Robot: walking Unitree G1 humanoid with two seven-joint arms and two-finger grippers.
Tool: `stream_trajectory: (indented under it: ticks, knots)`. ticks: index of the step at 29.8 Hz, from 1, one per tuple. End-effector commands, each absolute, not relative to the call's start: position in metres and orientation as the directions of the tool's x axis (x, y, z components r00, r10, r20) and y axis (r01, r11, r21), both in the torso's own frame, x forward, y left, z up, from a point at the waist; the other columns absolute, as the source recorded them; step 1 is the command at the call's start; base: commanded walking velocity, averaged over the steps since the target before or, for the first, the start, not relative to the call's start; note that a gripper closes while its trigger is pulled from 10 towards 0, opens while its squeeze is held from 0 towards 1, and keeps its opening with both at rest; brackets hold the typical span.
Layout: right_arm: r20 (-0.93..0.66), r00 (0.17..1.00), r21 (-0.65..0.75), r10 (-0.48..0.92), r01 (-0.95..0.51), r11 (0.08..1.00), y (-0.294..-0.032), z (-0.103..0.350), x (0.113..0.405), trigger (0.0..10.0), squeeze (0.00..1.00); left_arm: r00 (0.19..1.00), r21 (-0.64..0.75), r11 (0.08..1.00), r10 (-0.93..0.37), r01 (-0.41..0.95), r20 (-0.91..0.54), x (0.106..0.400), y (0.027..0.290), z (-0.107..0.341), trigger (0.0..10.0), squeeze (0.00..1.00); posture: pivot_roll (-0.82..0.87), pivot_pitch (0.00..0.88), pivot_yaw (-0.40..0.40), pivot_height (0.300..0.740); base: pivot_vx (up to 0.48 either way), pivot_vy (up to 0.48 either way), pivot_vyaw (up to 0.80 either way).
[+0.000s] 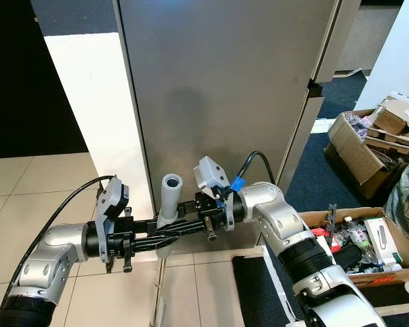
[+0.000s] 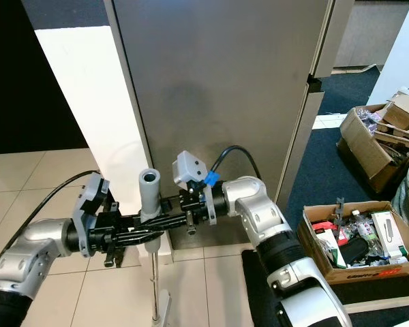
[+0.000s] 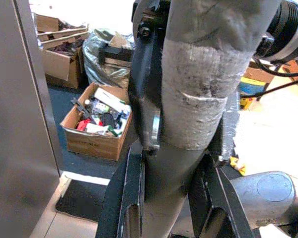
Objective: Sweep floor
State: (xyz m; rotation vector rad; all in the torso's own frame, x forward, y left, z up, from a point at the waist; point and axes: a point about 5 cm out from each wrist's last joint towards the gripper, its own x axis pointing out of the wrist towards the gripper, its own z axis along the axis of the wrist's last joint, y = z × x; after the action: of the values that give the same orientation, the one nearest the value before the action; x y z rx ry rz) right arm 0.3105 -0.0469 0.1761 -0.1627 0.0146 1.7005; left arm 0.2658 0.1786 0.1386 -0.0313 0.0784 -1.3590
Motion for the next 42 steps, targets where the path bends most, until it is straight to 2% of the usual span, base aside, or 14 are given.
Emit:
stream_trajectory:
  ticks: [1, 9, 12, 14, 15, 20, 21, 24, 25, 26, 27, 33, 35, 42]
  knots:
    - [-0.032, 0.012, -0.070, 0.999, -0.998, 0.010, -0.052, 0.182, 0.321, 10.0, 1.00, 0.148, -0.088, 0.153, -0.987, 0.984, -0.060, 0.259, 0.173, 0.135, 0.0, 0.00, 0.04, 0.000, 0.002, 0.740, 0.000, 0.000, 0.00]
    - [0.055, 0.104, -0.034, 0.993, -0.994, 0.106, -0.054, 0.187, 0.327, 10.0, 1.00, 0.167, -0.087, 0.172, -0.984, 0.981, -0.065, 0.260, 0.174, 0.134, 0.0, 0.00, 0.04, 0.000, 0.004, 0.740, 0.000, 0.000, 0.00]
    - [0.151, 0.183, 0.023, 0.971, -0.983, 0.182, -0.069, 0.190, 0.325, 10.0, 1.00, 0.257, -0.063, 0.265, -0.960, 0.962, -0.111, 0.266, 0.183, 0.125, 0.0, 0.00, 0.03, 0.000, -0.003, 0.740, 0.000, 0.000, 0.00]
    - [0.151, 0.183, 0.023, 0.971, -0.983, 0.182, -0.069, 0.190, 0.325, 10.0, 1.00, 0.257, -0.063, 0.265, -0.960, 0.962, -0.111, 0.266, 0.183, 0.125, 0.0, 0.00, 0.03, 0.000, -0.003, 0.740, 0.000, 0.000, 0.00]
    - [0.184, 0.218, 0.044, 0.958, -0.976, 0.214, -0.078, 0.191, 0.325, 10.0, 1.00, 0.312, -0.048, 0.321, -0.940, 0.946, -0.135, 0.269, 0.189, 0.119, 0.0, 0.00, 0.03, 0.000, -0.003, 0.740, 0.000, 0.000, 0.00]
    - [0.201, 0.236, 0.056, 0.951, -0.972, 0.230, -0.083, 0.192, 0.325, 10.0, 1.00, 0.345, -0.038, 0.354, -0.926, 0.934, -0.150, 0.272, 0.193, 0.116, 0.0, 0.00, 0.03, 0.000, -0.003, 0.740, 0.000, 0.000, 0.00]
    - [0.223, 0.269, 0.072, 0.937, -0.963, 0.260, -0.089, 0.194, 0.327, 10.0, 1.00, 0.438, 0.000, 0.445, -0.881, 0.896, -0.180, 0.279, 0.201, 0.109, 0.0, 0.00, 0.03, 0.000, -0.006, 0.740, 0.000, 0.000, 0.00]
    - [0.232, 0.299, 0.084, 0.926, -0.954, 0.287, -0.093, 0.194, 0.328, 10.0, 1.00, 0.526, 0.037, 0.530, -0.827, 0.847, -0.196, 0.286, 0.208, 0.103, 0.0, 0.00, 0.03, 0.000, -0.006, 0.740, 0.000, 0.000, 0.00]
    - [0.227, 0.319, 0.093, 0.920, -0.948, 0.306, -0.095, 0.193, 0.328, 10.0, 0.78, 0.587, 0.068, 0.588, -0.780, 0.806, -0.214, 0.290, 0.213, 0.097, 0.0, 0.00, 0.02, 0.000, -0.009, 0.740, 0.000, 0.000, 0.00]
    - [0.227, 0.319, 0.093, 0.920, -0.948, 0.306, -0.095, 0.193, 0.328, 10.0, 0.78, 0.587, 0.068, 0.588, -0.780, 0.806, -0.214, 0.290, 0.213, 0.097, 0.0, 0.00, 0.02, 0.000, -0.009, 0.740, 0.000, 0.000, 0.00]
    - [0.191, 0.348, 0.103, 0.918, -0.937, 0.334, -0.093, 0.187, 0.328, 10.0, 0.00, 0.630, 0.089, 0.628, -0.744, 0.773, -0.223, 0.294, 0.215, 0.092, 0.0, 0.00, 0.02, 0.000, -0.008, 0.740, 0.000, 0.000, 0.00]
    - [0.112, 0.408, 0.146, 0.906, -0.909, 0.391, -0.086, 0.175, 0.330, 10.0, 0.00, 0.671, 0.108, 0.666, -0.708, 0.738, -0.222, 0.298, 0.214, 0.089, 0.0, 0.00, 0.01, 0.000, -0.008, 0.740, 0.000, 0.000, 0.00]
    - [0.005, 0.491, 0.197, 0.871, -0.855, 0.481, -0.071, 0.156, 0.332, 10.0, 0.00, 0.719, 0.160, 0.702, -0.659, 0.694, -0.221, 0.303, 0.214, 0.089, 0.0, 0.00, 0.01, 0.000, -0.006, 0.740, 0.000, 0.000, 0.00]
    - [-0.084, 0.526, 0.240, 0.847, -0.814, 0.529, -0.050, 0.138, 0.326, 10.0, 0.00, 0.746, 0.208, 0.716, -0.630, 0.666, -0.216, 0.307, 0.213, 0.090, 0.0, 0.00, 0.01, 0.000, -0.004, 0.740, 0.000, 0.000, 0.00]
